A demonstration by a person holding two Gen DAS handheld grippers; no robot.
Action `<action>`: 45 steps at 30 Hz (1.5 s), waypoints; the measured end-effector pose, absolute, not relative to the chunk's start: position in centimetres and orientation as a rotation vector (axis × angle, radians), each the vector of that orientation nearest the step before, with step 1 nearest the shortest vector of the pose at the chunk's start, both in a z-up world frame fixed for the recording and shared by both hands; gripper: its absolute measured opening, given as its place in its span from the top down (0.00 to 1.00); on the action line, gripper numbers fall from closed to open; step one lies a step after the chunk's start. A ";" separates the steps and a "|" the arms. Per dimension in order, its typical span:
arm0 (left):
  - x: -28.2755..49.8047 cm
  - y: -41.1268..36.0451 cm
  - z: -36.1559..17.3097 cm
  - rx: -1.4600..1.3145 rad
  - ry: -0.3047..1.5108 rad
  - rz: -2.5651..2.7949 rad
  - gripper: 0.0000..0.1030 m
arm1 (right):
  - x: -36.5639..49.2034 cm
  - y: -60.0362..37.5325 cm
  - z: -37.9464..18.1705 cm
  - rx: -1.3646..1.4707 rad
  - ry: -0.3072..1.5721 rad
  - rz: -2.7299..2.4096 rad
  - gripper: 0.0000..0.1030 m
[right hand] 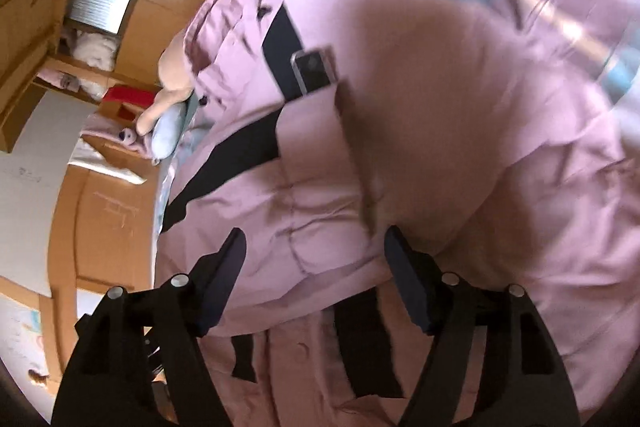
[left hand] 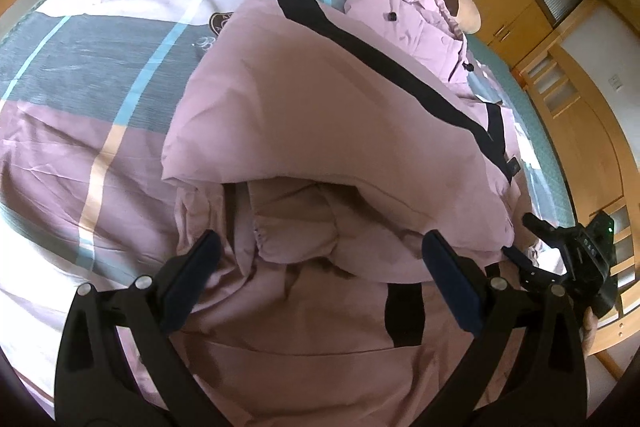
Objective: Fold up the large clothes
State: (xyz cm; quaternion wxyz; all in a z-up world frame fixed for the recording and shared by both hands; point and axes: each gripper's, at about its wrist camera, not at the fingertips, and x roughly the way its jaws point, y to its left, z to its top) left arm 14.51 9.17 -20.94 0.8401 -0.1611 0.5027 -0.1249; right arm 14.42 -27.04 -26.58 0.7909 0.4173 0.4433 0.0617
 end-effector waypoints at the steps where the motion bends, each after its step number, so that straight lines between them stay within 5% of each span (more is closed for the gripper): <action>1: 14.5 9.0 -21.0 -0.332 1.065 -0.265 0.02 | 14.3 -26.3 -26.5 0.885 0.961 0.126 0.36; 3: 14.4 8.7 -21.1 -0.310 1.066 -0.261 0.02 | 14.5 -25.5 -26.3 0.839 0.970 0.096 0.53; 5: 14.4 8.3 -21.1 -0.283 1.065 -0.257 0.02 | 14.2 -25.6 -25.7 0.827 0.918 0.066 0.84; 17: 14.4 8.5 -21.2 -0.278 1.068 -0.257 0.02 | 12.9 -30.7 -19.0 0.729 0.608 -0.120 1.00; 25: 14.4 8.6 -21.1 -0.288 1.057 -0.255 0.02 | 12.4 -30.9 -20.4 0.512 0.680 -0.259 0.96; 27: 14.4 8.3 -21.1 -0.270 1.045 -0.244 0.02 | 12.7 -29.5 -20.4 0.474 0.709 -0.197 0.77; 29: 14.3 7.9 -21.1 -0.232 1.026 -0.220 0.02 | 12.7 -27.5 -20.0 0.412 0.713 -0.166 0.41; 41: 15.4 6.0 -23.2 -0.015 1.044 -0.121 0.02 | 17.3 -12.2 -23.6 -0.224 0.863 -0.042 0.44; 45: 15.5 5.4 -23.5 0.021 1.043 -0.105 0.02 | 18.9 -14.7 -26.1 -0.202 0.942 -0.109 0.37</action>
